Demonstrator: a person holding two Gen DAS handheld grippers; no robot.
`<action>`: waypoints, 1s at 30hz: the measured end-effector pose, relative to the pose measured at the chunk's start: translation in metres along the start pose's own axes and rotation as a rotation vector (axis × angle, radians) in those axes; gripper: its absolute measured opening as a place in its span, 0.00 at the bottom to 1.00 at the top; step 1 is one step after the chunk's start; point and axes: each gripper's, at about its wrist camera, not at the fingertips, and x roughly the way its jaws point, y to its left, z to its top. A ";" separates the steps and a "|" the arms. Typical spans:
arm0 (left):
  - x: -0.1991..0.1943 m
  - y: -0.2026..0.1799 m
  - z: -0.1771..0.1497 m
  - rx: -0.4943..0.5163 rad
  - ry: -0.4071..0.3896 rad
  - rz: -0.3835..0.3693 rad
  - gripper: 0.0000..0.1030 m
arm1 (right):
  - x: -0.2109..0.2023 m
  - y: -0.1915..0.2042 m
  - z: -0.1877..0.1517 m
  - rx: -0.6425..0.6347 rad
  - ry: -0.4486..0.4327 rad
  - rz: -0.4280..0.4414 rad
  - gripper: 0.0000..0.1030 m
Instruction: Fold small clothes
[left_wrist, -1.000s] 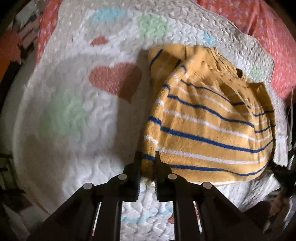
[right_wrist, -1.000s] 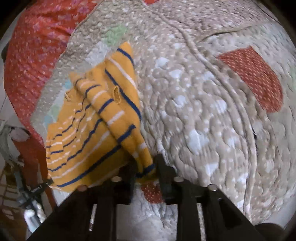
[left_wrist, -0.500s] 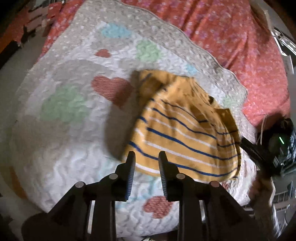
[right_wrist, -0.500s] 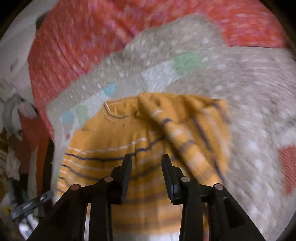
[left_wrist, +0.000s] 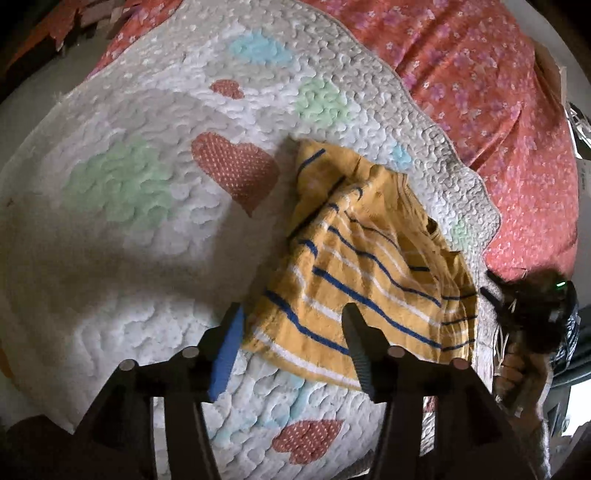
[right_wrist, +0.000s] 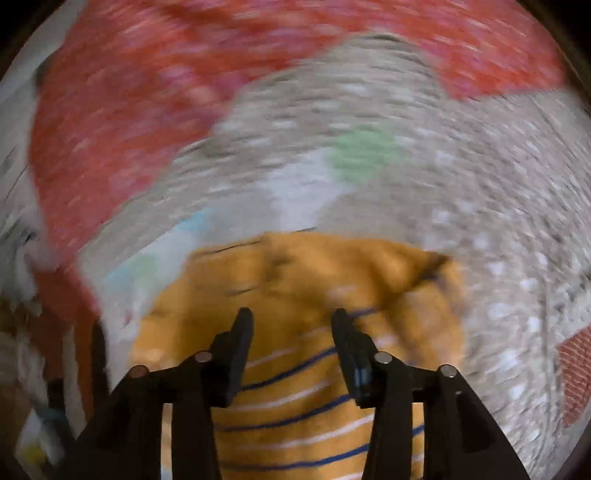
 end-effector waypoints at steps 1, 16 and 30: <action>0.004 -0.001 -0.002 -0.004 0.003 0.004 0.54 | 0.003 0.013 -0.003 -0.024 0.025 0.026 0.56; 0.019 0.026 -0.005 -0.109 -0.037 -0.202 0.69 | 0.198 0.197 -0.031 -0.259 0.482 -0.089 0.64; 0.027 0.017 0.002 -0.094 -0.007 -0.221 0.61 | 0.280 0.284 -0.098 -0.813 0.671 -0.533 0.73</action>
